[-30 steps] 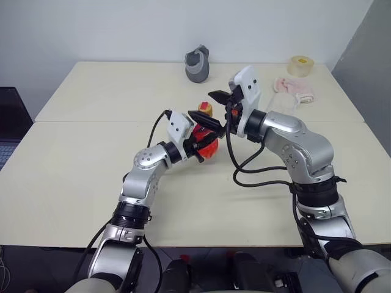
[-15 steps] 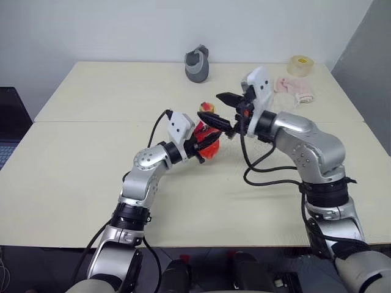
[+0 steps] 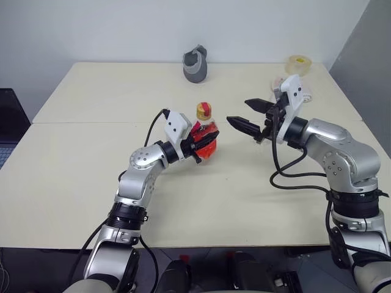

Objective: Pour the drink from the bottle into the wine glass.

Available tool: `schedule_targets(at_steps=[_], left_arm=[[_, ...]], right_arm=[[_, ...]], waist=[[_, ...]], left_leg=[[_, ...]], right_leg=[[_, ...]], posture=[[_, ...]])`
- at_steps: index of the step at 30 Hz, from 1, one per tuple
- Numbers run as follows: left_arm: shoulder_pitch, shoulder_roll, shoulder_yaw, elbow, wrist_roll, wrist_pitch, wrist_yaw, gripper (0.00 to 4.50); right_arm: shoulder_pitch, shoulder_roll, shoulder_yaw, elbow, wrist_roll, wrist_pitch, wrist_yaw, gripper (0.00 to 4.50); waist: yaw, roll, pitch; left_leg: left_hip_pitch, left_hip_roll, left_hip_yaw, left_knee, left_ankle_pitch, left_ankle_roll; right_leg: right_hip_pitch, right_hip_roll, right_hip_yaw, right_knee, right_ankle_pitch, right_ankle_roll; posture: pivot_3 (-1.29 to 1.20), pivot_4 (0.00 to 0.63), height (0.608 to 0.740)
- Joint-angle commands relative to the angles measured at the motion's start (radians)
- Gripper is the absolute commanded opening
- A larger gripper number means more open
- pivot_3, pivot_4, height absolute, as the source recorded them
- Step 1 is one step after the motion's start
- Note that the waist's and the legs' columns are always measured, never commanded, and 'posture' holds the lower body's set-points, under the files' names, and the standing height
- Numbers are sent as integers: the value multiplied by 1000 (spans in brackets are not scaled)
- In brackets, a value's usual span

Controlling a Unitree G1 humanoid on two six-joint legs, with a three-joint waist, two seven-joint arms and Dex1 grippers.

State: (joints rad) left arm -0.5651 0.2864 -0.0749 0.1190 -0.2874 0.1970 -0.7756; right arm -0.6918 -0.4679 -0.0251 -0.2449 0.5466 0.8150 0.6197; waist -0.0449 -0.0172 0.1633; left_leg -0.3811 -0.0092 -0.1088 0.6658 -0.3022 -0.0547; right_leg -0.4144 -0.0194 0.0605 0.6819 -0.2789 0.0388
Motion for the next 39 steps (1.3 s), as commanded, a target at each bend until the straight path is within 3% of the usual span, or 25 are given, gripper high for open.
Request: schedule_targets(at_steps=[1,8,17,39], left_arm=[[-30,-4,11,-46,-14,-18,-3,1025],[-46,-2,9,-27,-11,-25,-16,1025],[-45,-8,7,-35,-9,-22,-16,1025],[-52,-9,10,-20,-6,-28,-19,1025]], right_arm=[[-27,30,10,-69,39,-2,5,4491],[-114,139,68,-25,22,-22,-32,4491],[-176,188,109,59,-39,-83,-28,4491],[-111,93,61,15,-37,-58,-16,4491]], waist=[[0,0,0],[-3,0,0],[-6,0,0],[-7,0,0]], left_leg=[[0,0,0,0,0,0],[0,0,-1,0,0,-1],[0,0,-1,0,1,-1],[0,0,-1,0,0,-1]], right_leg=[[0,0,0,0,0,0],[0,0,0,0,0,0],[0,0,0,0,0,0],[0,0,0,0,0,0]], posture=[[0,150,740],[0,150,740],[0,150,740],[0,150,740]])
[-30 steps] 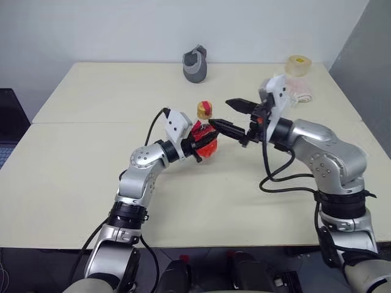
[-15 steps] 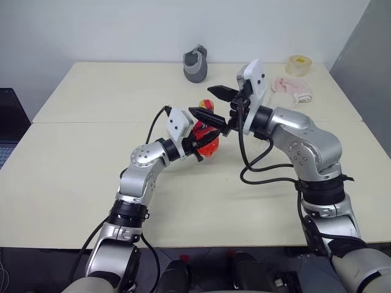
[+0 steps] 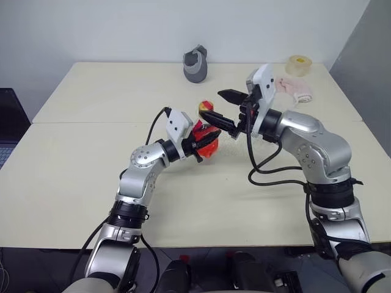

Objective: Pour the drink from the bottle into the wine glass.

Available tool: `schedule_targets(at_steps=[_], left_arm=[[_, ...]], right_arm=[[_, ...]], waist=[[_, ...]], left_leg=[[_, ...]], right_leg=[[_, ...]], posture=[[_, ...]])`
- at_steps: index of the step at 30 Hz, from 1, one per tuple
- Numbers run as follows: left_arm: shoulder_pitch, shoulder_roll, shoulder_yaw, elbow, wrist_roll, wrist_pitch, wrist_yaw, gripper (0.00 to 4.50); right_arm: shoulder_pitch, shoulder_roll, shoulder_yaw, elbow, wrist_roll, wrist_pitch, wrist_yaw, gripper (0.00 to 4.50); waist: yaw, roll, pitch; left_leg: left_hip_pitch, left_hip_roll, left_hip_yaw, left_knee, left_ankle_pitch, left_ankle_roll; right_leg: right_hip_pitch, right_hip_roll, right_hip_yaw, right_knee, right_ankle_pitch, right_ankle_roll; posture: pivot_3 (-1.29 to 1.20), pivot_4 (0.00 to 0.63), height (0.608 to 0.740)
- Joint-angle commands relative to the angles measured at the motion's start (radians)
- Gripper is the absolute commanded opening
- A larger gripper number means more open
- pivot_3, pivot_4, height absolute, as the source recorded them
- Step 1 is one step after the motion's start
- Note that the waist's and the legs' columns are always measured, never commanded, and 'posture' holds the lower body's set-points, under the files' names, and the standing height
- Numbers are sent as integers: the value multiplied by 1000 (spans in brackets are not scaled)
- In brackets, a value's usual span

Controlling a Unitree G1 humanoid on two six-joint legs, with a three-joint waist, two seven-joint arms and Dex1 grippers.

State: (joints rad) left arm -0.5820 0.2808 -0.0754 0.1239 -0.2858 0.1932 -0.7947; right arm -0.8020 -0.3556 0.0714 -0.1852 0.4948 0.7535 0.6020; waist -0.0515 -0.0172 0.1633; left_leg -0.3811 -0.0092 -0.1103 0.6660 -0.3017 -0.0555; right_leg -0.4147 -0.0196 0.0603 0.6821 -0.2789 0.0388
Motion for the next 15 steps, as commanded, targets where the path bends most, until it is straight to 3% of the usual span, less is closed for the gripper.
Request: schedule_targets(at_steps=[1,15], left_arm=[[-38,-4,11,-22,-8,-25,1,1025],[-32,-6,11,-29,-10,-23,1,1025]], right_arm=[[2,-22,-37,-49,17,7,3,4491],[28,-55,-77,-114,112,79,23,4491]], waist=[[0,0,0],[1,0,0]], left_leg=[[0,0,0,0,0,0],[0,0,0,0,0,0]], right_leg=[[0,0,0,0,0,0],[0,0,0,0,0,0]], posture=[[0,150,740],[0,150,740]])
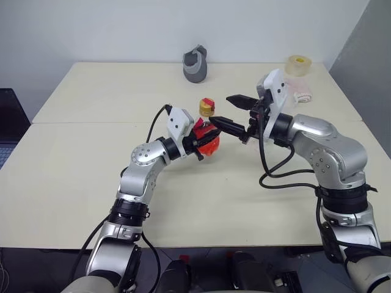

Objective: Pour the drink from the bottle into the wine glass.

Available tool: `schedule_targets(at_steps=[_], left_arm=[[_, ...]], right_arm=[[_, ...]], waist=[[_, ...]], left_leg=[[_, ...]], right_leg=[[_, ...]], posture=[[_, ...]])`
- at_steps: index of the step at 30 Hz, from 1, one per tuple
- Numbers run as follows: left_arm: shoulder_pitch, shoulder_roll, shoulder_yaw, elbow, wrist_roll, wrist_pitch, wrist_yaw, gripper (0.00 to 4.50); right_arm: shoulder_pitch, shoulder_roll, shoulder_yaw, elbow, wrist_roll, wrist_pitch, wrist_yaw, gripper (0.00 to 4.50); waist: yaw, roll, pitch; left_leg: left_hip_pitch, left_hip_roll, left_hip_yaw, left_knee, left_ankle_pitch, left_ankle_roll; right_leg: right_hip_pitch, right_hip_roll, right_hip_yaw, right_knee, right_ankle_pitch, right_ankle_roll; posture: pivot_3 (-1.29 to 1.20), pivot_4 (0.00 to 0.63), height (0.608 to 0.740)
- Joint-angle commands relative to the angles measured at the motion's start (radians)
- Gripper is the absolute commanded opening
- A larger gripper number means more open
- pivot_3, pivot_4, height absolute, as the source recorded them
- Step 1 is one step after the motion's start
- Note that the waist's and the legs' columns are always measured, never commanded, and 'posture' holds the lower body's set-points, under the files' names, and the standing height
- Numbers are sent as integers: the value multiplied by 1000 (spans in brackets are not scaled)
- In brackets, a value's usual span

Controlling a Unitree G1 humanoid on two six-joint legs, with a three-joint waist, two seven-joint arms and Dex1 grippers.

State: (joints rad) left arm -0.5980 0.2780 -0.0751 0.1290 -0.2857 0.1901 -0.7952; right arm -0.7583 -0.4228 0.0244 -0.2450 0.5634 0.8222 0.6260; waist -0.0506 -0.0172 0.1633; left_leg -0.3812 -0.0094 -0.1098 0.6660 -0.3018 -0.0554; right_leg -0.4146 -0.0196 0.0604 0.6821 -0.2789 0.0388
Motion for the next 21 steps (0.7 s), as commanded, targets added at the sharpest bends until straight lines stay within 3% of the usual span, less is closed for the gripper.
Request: schedule_targets(at_steps=[1,15,19,21], left_arm=[[-18,-4,10,-32,-10,-21,1,1025],[-25,2,12,-25,-5,-24,-3,1025],[-19,6,14,-33,-6,-22,-1,1025],[-17,8,14,-34,-7,-21,-1,1025]], right_arm=[[-23,23,-31,-54,52,17,-10,4491],[-94,133,21,13,32,1,-43,4491],[-97,132,39,35,5,-26,-34,3664],[-99,133,41,44,-5,-37,-31,2903]], waist=[[0,0,0],[-3,0,0],[-5,0,0],[-5,0,0]], left_leg=[[0,0,0,0,0,0],[0,0,-1,0,0,0],[0,0,-1,0,0,0],[0,0,-1,0,0,0]], right_leg=[[0,0,0,0,0,0],[0,0,0,0,0,0],[0,0,0,0,0,0],[0,0,0,0,0,0]], posture=[[0,150,740],[0,150,740],[0,150,740],[0,150,740]])
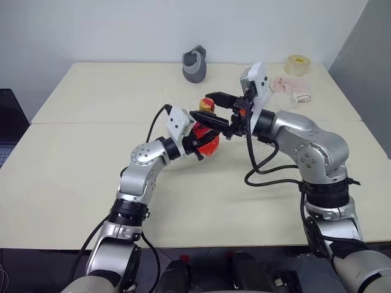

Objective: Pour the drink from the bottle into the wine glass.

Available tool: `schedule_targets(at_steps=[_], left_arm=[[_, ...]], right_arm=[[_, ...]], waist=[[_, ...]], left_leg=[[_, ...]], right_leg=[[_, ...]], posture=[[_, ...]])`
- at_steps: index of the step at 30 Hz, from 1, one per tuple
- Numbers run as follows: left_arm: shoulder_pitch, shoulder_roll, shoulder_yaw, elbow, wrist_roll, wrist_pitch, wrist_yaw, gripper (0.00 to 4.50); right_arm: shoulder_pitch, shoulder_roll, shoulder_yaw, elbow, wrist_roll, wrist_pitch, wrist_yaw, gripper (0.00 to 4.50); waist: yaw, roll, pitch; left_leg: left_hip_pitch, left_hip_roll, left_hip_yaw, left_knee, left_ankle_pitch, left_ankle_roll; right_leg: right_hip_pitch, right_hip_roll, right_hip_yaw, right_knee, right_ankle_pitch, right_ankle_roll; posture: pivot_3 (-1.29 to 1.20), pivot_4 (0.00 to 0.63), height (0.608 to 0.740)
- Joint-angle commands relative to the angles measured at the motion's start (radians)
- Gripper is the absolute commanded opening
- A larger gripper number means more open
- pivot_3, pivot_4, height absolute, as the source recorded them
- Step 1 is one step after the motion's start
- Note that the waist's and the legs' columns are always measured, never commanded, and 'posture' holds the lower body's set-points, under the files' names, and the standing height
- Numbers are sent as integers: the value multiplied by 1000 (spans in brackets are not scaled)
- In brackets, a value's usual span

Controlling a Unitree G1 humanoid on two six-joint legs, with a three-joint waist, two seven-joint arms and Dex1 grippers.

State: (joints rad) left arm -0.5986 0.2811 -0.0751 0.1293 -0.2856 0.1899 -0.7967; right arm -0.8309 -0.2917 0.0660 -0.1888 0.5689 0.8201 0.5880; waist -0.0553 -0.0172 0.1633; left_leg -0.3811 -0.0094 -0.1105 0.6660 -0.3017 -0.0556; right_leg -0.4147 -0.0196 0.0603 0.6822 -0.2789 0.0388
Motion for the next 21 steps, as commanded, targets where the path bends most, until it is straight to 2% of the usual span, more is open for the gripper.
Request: schedule_targets(at_steps=[1,5,13,16,18,21], left_arm=[[-17,4,14,-34,-7,-21,1,1025],[-18,2,13,-30,-6,-23,2,1025],[-1,2,6,-52,-11,-17,-4,1025],[32,12,-3,-95,-21,-4,-21,1025],[47,14,-6,-113,-24,3,-22,1025],[68,16,-9,-146,-30,18,-15,1025]], right_arm=[[-28,3,-1,-8,-14,-40,8,2583],[-38,10,-4,5,-21,-53,7,1241],[-50,-13,-3,-11,-25,-43,28,1223],[-66,-122,61,-1,-113,-145,151,1223],[-76,-155,69,23,-127,-177,183,1223],[-116,-135,-8,62,-43,-64,140,1223]], waist=[[0,0,0],[0,0,0],[0,0,0],[-1,0,0],[-1,0,0],[-1,0,0]], left_leg=[[0,0,0,0,0,0],[0,0,0,0,0,0],[0,0,0,0,0,0],[0,0,0,0,0,0],[0,-1,0,0,0,0],[0,0,0,0,0,0]], right_leg=[[0,0,0,0,0,0],[0,0,0,0,0,0],[0,0,0,0,0,0],[0,0,0,0,0,0],[0,0,0,-1,0,0],[0,0,0,0,0,0]], posture=[[0,150,740],[0,150,740],[0,150,740],[0,150,740],[0,150,740],[0,150,740]])
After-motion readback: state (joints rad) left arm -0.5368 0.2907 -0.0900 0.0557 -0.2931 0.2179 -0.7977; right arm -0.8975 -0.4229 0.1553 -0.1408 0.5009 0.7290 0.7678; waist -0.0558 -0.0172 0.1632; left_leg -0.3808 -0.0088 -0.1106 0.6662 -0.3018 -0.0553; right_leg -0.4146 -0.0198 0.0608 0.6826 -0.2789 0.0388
